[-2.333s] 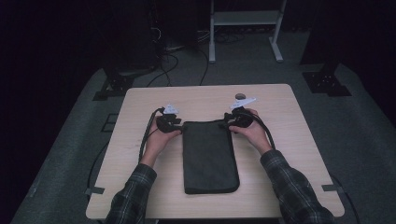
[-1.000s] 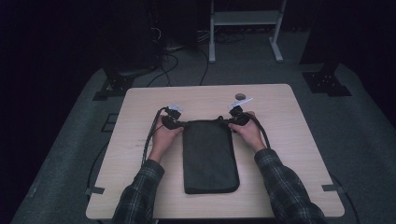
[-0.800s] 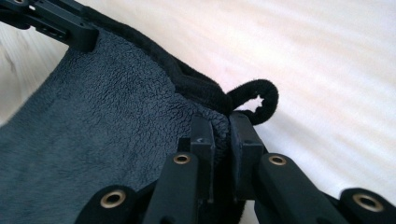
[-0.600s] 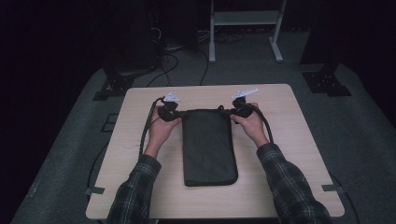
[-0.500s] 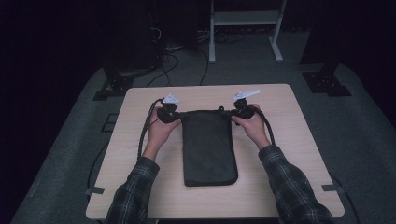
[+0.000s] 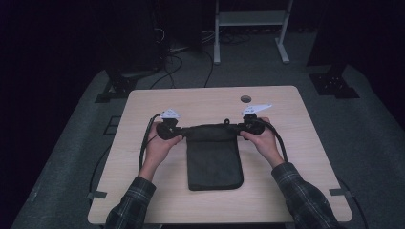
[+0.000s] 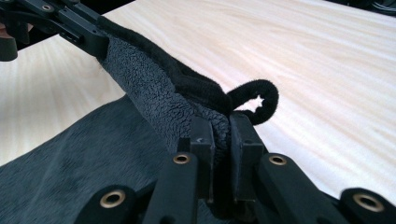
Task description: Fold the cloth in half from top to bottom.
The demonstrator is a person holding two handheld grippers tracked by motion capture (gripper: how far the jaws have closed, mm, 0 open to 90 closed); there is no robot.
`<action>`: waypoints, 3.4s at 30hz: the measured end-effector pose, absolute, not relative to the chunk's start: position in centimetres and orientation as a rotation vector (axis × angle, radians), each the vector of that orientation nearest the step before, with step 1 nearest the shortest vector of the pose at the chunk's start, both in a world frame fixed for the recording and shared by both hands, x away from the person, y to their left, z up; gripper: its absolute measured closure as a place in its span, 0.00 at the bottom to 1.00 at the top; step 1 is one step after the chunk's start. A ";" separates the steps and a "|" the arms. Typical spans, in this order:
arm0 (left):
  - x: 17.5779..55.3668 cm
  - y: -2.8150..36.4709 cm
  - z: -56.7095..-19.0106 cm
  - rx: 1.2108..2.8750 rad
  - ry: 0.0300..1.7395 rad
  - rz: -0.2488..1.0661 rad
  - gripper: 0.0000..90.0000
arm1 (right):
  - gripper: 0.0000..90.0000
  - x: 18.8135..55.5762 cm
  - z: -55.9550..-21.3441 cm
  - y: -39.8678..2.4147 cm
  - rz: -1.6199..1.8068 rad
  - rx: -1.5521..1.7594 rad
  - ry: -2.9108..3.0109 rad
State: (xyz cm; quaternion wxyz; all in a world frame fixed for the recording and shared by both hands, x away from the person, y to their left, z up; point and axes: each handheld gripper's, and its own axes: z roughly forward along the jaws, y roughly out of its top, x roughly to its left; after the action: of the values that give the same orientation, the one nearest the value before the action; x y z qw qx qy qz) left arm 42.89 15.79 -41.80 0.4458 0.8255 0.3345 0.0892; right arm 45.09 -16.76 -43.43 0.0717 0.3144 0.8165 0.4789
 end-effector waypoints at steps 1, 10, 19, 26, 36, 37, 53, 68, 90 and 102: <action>42.6 15.8 -41.8 2.048 0.827 0.219 0.91 | 0.90 44.7 -43.5 -16.8 1.444 0.941 2.453; 39.2 15.9 -42.3 2.055 0.791 0.217 0.91 | 0.90 41.3 -43.9 -17.0 1.458 0.886 2.473; 36.0 15.7 -42.6 2.078 0.743 0.187 0.91 | 0.89 38.2 -44.4 -17.7 1.467 0.859 2.510; 33.8 16.1 -43.0 2.090 0.728 0.146 0.91 | 0.89 35.7 -44.2 -17.7 1.473 0.796 2.537; 31.8 15.5 -45.0 2.191 0.731 0.085 0.89 | 0.87 33.5 -45.5 -17.6 1.422 0.747 2.614; 31.8 15.4 -45.3 2.213 0.735 0.076 0.89 | 0.86 33.4 -46.0 -17.6 1.410 0.751 2.626; 29.0 17.0 -43.7 2.161 0.716 0.102 0.72 | 0.68 30.3 -45.0 -21.3 1.494 0.737 2.604; 32.3 15.5 -44.2 2.162 0.717 0.111 0.87 | 0.84 32.4 -45.6 -19.2 1.444 0.738 2.639; 29.6 17.0 -44.7 2.199 0.753 0.237 0.48 | 0.46 31.4 -46.5 -20.4 1.357 0.778 2.587; 30.1 22.0 -45.4 2.157 0.896 0.378 0.22 | 0.31 31.5 -45.8 -25.9 1.330 0.982 2.403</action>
State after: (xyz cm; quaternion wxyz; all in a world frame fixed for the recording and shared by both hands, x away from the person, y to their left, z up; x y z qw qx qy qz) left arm 30.05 21.96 -45.35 0.3779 0.8440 0.3507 0.1480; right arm 31.55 -25.92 -45.82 0.1118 0.3346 0.8187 0.4531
